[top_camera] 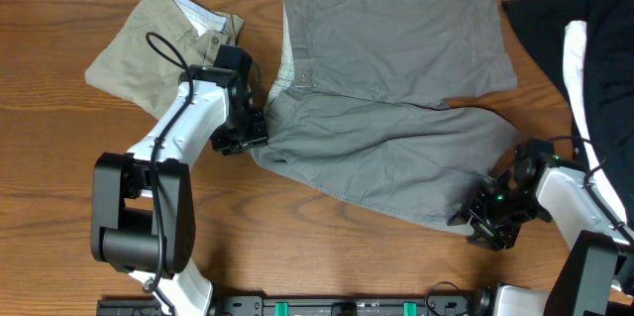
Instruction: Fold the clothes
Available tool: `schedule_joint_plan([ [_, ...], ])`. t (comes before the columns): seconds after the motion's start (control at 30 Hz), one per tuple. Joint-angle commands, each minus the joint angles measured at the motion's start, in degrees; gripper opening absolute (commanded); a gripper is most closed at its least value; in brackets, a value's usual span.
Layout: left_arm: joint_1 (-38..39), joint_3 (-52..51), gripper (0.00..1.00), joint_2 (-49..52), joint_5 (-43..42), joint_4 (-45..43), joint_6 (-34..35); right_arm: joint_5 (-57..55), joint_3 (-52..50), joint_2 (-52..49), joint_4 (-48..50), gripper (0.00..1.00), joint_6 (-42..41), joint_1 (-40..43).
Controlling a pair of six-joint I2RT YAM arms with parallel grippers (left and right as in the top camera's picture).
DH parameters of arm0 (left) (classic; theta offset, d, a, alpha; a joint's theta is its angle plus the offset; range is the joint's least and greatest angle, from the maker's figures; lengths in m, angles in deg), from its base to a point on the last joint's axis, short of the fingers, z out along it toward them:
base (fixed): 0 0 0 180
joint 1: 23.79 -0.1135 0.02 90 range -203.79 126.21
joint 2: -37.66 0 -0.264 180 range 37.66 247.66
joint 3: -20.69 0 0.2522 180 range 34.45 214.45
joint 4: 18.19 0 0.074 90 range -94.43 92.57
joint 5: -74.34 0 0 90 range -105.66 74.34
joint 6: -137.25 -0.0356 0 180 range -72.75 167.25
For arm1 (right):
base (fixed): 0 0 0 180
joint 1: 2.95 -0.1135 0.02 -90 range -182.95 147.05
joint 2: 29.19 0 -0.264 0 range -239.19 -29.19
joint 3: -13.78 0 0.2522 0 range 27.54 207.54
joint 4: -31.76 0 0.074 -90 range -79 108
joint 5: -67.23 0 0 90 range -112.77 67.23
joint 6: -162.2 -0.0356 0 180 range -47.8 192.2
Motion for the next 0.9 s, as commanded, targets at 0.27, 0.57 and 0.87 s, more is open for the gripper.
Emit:
schedule_joint_plan([
  [0.27, -0.2, -0.09, 0.44, -0.5, 0.48, 0.15, 0.31, -5.18, -1.05, -0.28, 6.23, 0.41, -10.47, -0.57],
  [0.57, -0.2, -0.09, 0.44, -0.52, 0.48, 0.39, 0.31, -5.84, -1.11, -0.28, 7.78, 0.4, -12.02, -0.57],
  [0.87, -0.2, -0.09, 0.44, -0.5, 0.5, 0.39, 0.31, -5.77, -1.53, -0.28, 5.6, 0.07, -12.87, -0.59],
])
